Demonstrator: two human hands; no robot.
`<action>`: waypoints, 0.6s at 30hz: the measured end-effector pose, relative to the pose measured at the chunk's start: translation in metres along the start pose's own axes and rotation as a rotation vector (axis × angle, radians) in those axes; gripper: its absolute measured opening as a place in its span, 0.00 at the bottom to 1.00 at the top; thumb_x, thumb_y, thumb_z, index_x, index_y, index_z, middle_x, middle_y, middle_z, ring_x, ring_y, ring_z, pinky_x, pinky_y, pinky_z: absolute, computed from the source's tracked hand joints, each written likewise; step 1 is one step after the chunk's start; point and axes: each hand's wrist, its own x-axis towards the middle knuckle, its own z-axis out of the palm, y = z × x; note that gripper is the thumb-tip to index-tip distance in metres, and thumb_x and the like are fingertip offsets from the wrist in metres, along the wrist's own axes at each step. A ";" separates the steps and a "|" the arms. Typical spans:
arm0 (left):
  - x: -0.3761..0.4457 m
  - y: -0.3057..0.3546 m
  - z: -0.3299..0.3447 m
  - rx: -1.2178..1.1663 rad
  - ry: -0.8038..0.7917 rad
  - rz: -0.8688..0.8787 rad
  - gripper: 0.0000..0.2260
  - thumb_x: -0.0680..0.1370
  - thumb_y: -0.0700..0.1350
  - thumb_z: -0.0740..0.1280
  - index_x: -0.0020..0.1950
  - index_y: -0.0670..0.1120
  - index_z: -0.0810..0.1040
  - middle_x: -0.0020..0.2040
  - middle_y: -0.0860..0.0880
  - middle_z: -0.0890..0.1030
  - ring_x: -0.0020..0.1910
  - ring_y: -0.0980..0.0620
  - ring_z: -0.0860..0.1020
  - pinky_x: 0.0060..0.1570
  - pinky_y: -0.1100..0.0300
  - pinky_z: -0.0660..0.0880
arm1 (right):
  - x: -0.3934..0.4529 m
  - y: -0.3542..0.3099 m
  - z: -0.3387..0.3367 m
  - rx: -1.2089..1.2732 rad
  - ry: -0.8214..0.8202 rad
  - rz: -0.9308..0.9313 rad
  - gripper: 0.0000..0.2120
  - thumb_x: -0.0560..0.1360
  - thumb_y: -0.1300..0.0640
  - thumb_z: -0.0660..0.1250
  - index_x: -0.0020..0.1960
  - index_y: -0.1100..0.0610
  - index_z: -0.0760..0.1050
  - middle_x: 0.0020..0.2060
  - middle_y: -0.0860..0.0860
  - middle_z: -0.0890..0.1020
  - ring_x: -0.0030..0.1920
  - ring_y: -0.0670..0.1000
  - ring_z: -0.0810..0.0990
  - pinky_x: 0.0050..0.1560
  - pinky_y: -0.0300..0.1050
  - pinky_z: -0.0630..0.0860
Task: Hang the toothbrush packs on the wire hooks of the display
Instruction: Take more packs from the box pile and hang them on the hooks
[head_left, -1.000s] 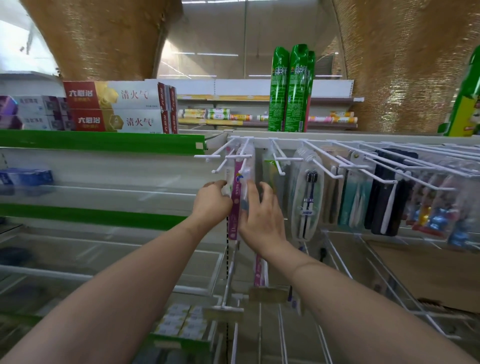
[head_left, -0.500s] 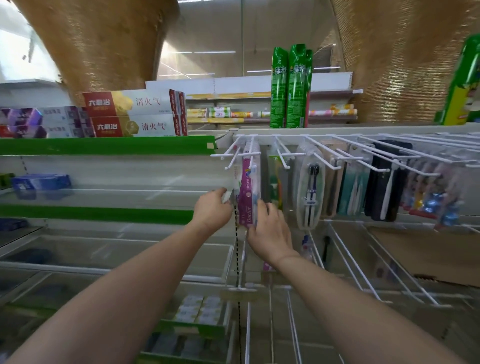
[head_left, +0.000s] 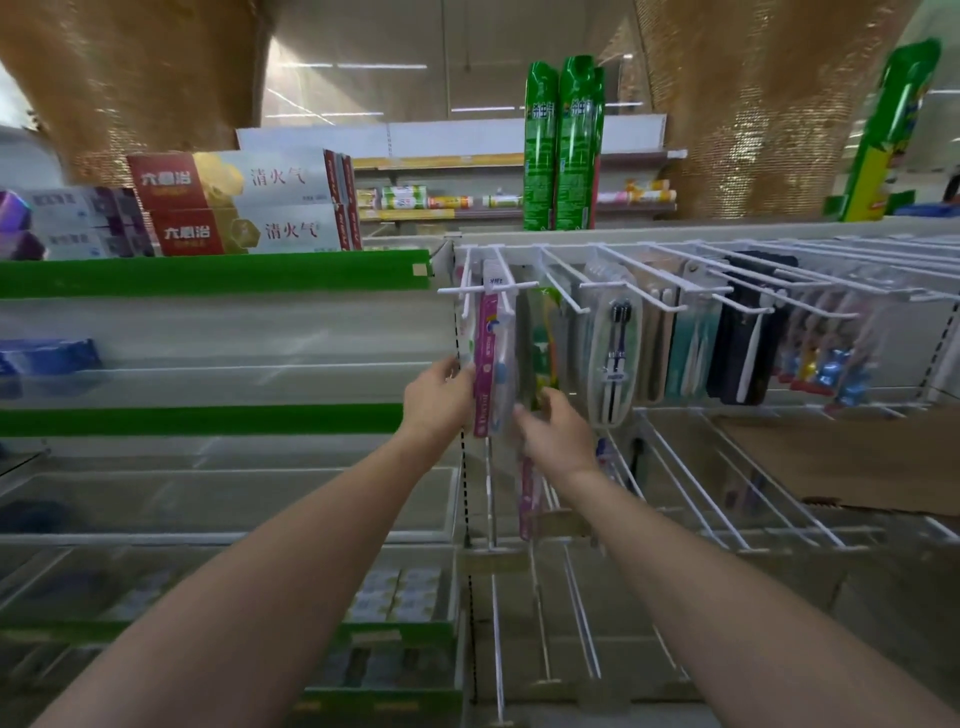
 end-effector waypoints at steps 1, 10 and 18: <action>0.009 0.001 0.003 -0.090 0.005 -0.029 0.19 0.86 0.51 0.59 0.74 0.44 0.74 0.61 0.49 0.81 0.54 0.51 0.78 0.58 0.57 0.70 | 0.008 -0.004 -0.001 0.124 -0.019 0.038 0.27 0.82 0.44 0.62 0.77 0.54 0.66 0.71 0.50 0.74 0.70 0.53 0.73 0.72 0.56 0.69; 0.092 0.005 0.042 -0.508 -0.078 -0.221 0.19 0.87 0.58 0.53 0.45 0.53 0.79 0.41 0.53 0.82 0.42 0.52 0.81 0.37 0.61 0.75 | 0.088 -0.019 0.018 0.499 -0.093 0.090 0.26 0.84 0.39 0.53 0.69 0.54 0.77 0.63 0.50 0.81 0.63 0.49 0.77 0.66 0.46 0.69; 0.123 -0.002 0.070 -0.694 -0.087 -0.268 0.24 0.87 0.59 0.53 0.44 0.50 0.82 0.32 0.50 0.85 0.38 0.51 0.81 0.31 0.62 0.78 | 0.142 0.002 0.056 0.724 -0.173 0.188 0.40 0.66 0.20 0.54 0.63 0.44 0.82 0.58 0.50 0.85 0.63 0.54 0.81 0.71 0.57 0.71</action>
